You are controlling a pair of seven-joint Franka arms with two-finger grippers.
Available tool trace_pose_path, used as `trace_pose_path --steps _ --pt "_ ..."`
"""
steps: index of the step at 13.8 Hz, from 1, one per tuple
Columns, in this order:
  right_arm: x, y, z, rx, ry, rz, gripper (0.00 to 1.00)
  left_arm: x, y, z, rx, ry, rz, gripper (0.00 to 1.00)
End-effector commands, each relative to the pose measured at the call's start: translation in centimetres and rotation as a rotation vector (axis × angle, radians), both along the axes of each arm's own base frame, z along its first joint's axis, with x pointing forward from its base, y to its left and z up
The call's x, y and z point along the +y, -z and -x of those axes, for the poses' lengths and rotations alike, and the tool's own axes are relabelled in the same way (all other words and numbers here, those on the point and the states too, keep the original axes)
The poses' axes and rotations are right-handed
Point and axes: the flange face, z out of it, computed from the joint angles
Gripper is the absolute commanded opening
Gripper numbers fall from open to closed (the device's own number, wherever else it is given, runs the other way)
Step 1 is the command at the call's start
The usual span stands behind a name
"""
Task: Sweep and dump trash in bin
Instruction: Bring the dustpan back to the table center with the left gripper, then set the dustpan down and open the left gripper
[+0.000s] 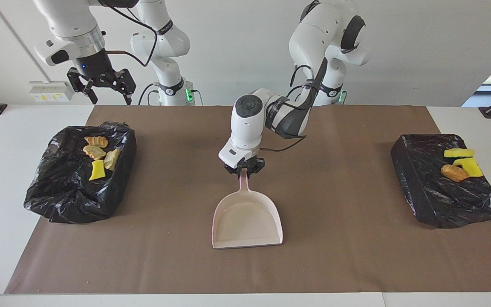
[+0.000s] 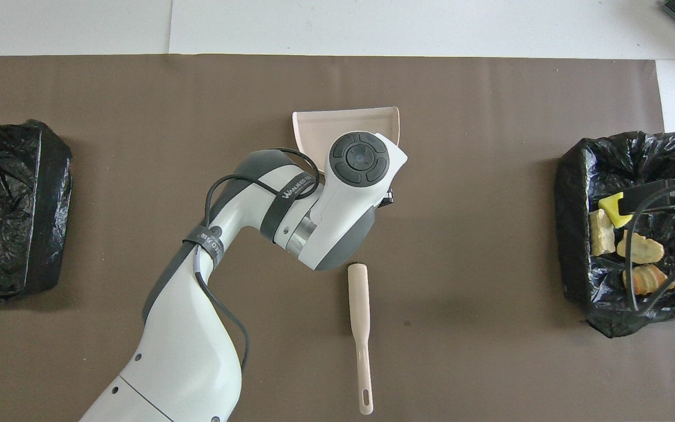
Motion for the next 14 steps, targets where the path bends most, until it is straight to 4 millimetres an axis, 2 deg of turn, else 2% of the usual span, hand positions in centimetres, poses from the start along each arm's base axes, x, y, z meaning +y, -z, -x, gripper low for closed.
trace_pose_path --steps 1,3,4,5,6,8,10,14 --pt "-0.3 0.0 0.2 0.011 -0.004 -0.008 1.00 0.1 -1.0 -0.8 -0.042 0.035 0.011 0.72" --pt "-0.3 0.0 0.2 0.011 -0.004 -0.008 1.00 0.9 -1.9 -0.9 -0.049 0.094 0.007 0.82" --pt "-0.3 0.0 0.2 0.011 -0.004 -0.008 1.00 2.2 -3.6 -0.9 -0.058 0.100 0.013 0.95" --pt "-0.3 0.0 0.2 0.011 -0.004 -0.008 1.00 4.4 -5.0 -1.2 -0.063 0.095 0.013 1.00" --pt "-0.3 0.0 0.2 0.011 -0.004 -0.008 1.00 6.6 -7.2 -1.2 -0.073 0.107 0.015 1.00" --pt "-0.3 0.0 0.2 0.011 -0.004 -0.008 1.00 11.9 -11.3 -1.1 -0.104 0.190 0.013 1.00" --pt "-0.3 0.0 0.2 0.011 -0.004 -0.008 1.00 19.5 -17.2 -1.3 -0.135 0.223 0.008 1.00" --pt "-0.3 0.0 0.2 0.011 -0.004 -0.008 1.00 32.3 -26.7 0.7 -0.117 0.291 -0.032 1.00"
